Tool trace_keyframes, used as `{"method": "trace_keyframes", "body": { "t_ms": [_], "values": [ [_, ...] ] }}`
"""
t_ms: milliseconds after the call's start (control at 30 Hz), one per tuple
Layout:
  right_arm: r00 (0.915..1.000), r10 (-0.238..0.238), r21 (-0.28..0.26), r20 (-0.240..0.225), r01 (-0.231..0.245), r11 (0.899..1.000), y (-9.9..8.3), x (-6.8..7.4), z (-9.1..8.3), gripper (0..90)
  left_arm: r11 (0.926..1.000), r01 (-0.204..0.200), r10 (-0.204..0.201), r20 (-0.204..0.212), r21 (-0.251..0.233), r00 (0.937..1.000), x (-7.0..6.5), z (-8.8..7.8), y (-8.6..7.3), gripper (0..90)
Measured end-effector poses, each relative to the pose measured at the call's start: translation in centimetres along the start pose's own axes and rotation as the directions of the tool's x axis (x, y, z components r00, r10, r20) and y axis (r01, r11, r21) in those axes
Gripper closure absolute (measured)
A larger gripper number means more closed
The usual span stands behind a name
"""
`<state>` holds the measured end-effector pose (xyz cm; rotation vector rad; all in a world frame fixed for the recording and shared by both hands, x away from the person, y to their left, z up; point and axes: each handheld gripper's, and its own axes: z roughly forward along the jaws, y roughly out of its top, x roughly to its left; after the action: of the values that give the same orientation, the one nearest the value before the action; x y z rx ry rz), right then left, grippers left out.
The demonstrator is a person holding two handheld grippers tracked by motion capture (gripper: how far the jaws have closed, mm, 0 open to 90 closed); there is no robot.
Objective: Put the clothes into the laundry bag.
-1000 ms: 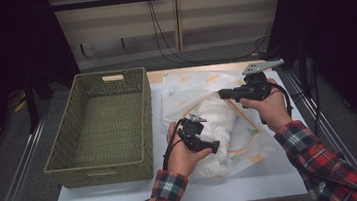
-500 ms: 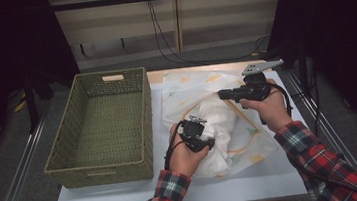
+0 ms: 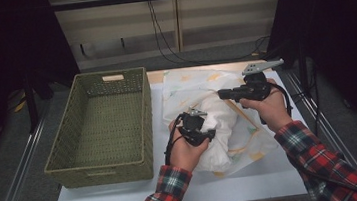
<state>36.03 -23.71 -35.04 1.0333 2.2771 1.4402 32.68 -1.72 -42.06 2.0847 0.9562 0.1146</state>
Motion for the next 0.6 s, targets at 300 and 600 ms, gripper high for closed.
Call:
{"method": "trace_keyframes", "body": {
  "t_ms": [300,600],
  "values": [
    [1.0,0.001,0.002,0.002,-0.001,1.0,-0.1,0.0,-0.1,90.0,0.9993,0.003,-0.004,-0.013,-0.037,0.9999,0.1,0.6,0.9,73.0],
    [1.0,0.002,-0.002,0.0,-0.002,1.0,-0.2,0.0,-0.2,90.0,0.9966,-0.012,0.008,-0.047,-0.081,0.9989,0.4,1.3,1.6,73.3]
  ]
}}
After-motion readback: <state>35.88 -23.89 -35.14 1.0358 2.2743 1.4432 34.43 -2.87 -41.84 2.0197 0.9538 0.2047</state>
